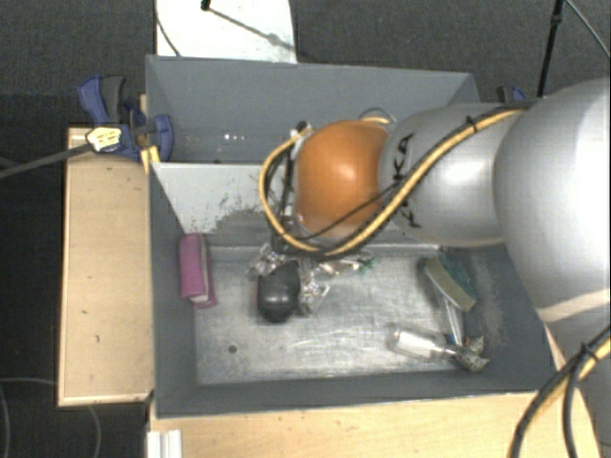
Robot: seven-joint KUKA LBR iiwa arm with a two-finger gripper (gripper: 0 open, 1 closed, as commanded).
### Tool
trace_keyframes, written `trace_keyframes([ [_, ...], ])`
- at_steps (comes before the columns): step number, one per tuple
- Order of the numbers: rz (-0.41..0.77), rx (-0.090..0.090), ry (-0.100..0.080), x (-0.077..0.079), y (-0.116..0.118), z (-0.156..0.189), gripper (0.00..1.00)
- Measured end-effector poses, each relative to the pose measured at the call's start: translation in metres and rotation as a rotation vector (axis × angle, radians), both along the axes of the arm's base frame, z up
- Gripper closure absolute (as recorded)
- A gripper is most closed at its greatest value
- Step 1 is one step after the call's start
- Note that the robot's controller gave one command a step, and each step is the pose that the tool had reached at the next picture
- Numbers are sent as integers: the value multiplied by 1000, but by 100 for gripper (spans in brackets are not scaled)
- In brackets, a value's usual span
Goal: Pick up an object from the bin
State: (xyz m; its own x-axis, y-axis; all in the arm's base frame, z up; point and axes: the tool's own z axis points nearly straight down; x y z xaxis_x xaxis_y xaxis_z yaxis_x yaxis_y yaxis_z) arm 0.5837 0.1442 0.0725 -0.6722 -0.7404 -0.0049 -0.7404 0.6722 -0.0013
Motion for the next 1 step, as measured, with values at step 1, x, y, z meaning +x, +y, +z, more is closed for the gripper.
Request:
trace_keyframes([
  [1, 178, -1, -7, -4, 4, 180, 100],
])
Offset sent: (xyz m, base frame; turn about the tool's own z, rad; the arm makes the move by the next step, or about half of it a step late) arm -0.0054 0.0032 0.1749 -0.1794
